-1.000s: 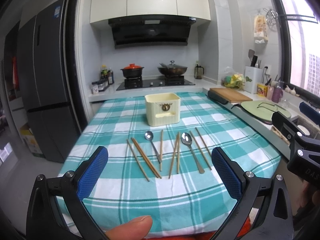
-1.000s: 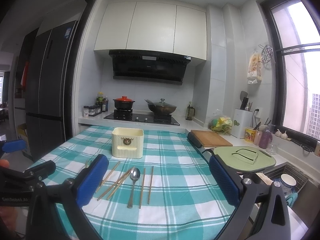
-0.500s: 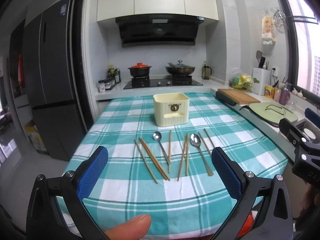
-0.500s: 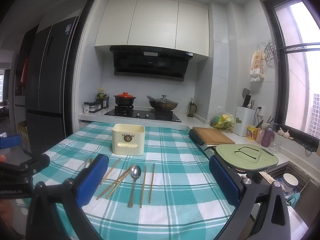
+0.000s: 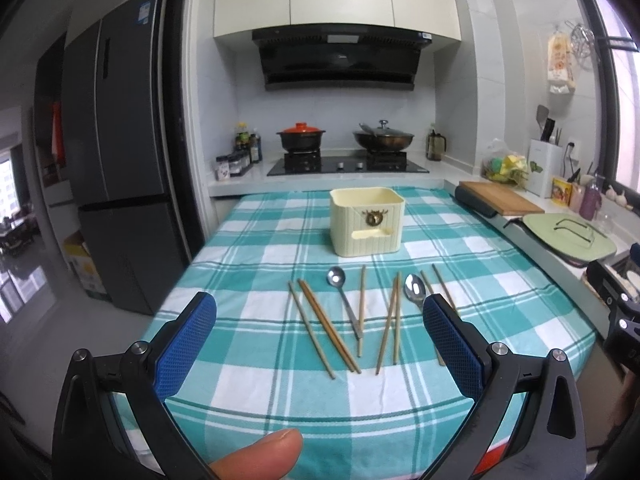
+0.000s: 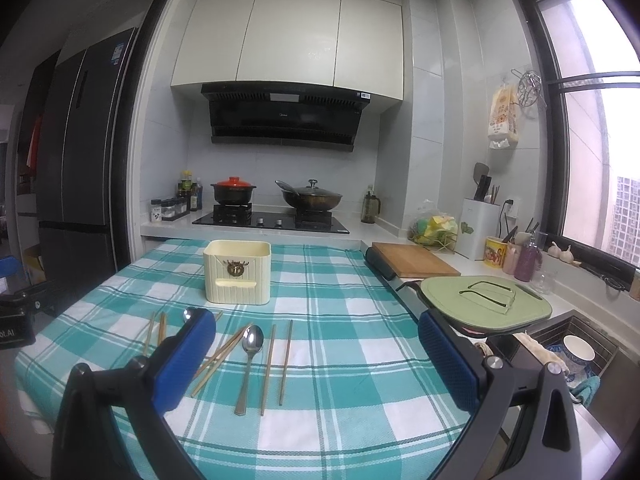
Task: Organize utensils
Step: 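Move both tools down toward the row of wooden chopsticks, then close the left tool on one chopstick while the right tool closes on another, then lift both held chopsticks upright and carry them over the cream holder, then open both tools to drop the chopsticks into the cream holder, then move both tools back down to the remaining chopsticks, then close the left tool on a chopstick while the right tool grasps another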
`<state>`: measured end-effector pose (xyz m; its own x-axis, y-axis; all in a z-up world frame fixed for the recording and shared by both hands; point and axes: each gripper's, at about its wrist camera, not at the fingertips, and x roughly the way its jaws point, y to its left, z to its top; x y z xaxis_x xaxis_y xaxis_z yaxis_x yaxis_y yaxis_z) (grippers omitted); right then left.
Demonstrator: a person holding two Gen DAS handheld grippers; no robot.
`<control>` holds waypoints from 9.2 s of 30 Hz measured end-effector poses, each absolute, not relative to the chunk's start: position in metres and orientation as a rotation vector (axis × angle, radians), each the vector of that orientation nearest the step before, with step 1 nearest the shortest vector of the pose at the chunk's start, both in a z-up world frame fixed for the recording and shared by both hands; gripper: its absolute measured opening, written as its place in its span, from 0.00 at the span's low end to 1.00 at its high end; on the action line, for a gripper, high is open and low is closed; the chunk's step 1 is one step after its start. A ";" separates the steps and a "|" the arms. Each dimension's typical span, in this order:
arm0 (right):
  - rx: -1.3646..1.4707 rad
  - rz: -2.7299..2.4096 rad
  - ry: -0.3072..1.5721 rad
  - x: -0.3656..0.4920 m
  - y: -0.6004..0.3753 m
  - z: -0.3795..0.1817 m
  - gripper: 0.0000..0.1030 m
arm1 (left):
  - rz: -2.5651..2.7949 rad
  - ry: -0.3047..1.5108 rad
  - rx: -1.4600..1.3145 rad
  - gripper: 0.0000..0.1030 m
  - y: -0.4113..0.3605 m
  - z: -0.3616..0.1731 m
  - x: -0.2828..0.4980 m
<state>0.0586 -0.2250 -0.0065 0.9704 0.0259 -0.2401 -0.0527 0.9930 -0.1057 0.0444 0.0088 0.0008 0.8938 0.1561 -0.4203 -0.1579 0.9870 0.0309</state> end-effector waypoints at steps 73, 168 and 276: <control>-0.227 0.335 1.121 0.364 -0.219 -0.184 0.46 | 0.104 1.147 0.043 0.99 0.131 -0.187 0.313; 0.104 0.437 0.766 0.567 -0.138 0.002 0.06 | -0.003 0.737 -0.213 0.14 0.074 -0.003 0.537; -0.261 0.416 0.911 0.390 -0.163 -0.189 0.25 | 0.125 1.016 -0.080 0.93 0.110 -0.192 0.356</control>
